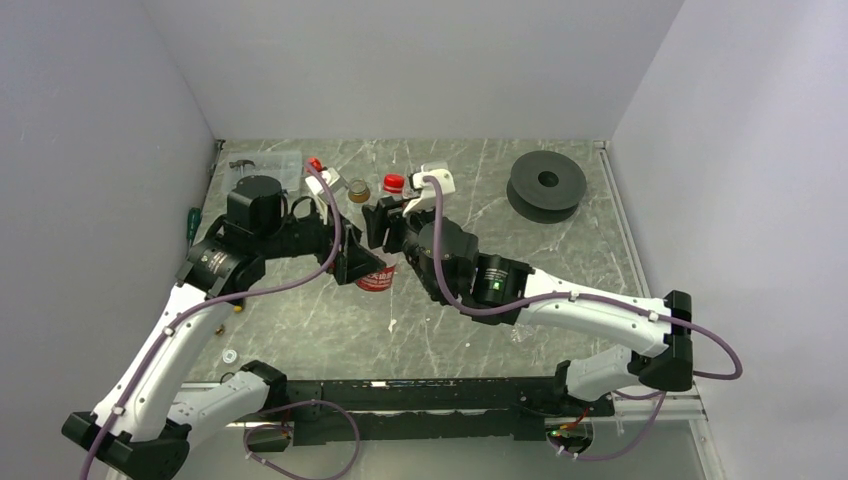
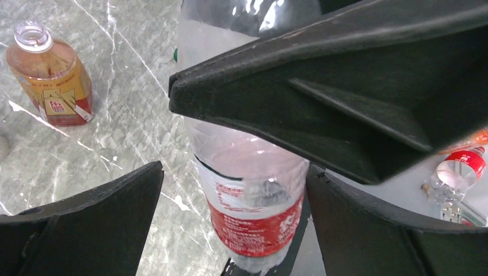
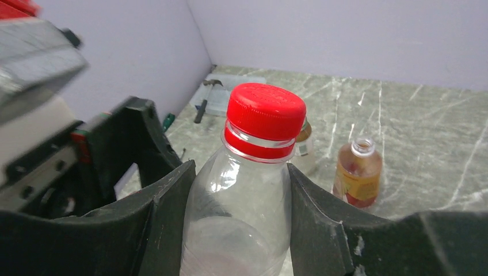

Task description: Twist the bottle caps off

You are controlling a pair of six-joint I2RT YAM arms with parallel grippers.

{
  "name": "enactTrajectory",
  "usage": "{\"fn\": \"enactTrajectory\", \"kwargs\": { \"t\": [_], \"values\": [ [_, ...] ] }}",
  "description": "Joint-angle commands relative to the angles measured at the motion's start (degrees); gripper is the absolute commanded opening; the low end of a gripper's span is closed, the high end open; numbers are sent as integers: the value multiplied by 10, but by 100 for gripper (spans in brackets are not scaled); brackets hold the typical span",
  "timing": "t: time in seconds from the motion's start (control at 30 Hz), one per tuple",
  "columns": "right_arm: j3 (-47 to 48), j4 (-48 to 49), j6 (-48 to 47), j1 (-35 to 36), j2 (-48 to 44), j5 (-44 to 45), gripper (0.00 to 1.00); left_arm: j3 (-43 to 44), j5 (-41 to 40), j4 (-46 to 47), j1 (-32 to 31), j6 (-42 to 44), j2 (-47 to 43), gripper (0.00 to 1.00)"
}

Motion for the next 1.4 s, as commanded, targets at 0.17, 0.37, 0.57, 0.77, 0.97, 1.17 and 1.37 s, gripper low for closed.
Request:
{"fn": "enactTrajectory", "kwargs": {
  "t": [0.17, 0.37, 0.57, 0.77, 0.97, 1.17, 1.37],
  "values": [
    [52, 166, -65, 33, 29, 28, 52, -15, 10, 18, -1, -1, -5, 99],
    [54, 183, -76, 41, 33, 33, 52, -13, 17, 11, -1, 17, -15, 99],
    [37, 199, -84, 45, 28, 40, 52, -2, 20, 17, -1, 24, -20, 96],
    [19, 206, -89, 50, 28, 47, 52, 11, -10, 47, -1, 14, -29, 82],
    [24, 197, -83, 53, 33, 45, 54, 3, -2, 57, -1, 15, -28, 56],
    [69, 121, -54, 47, 36, 43, 82, -9, -19, 42, -1, 61, -33, 41],
    [166, -51, 54, -15, 27, -60, 90, -21, -40, 29, -2, 129, -42, 28]
  ]
}}
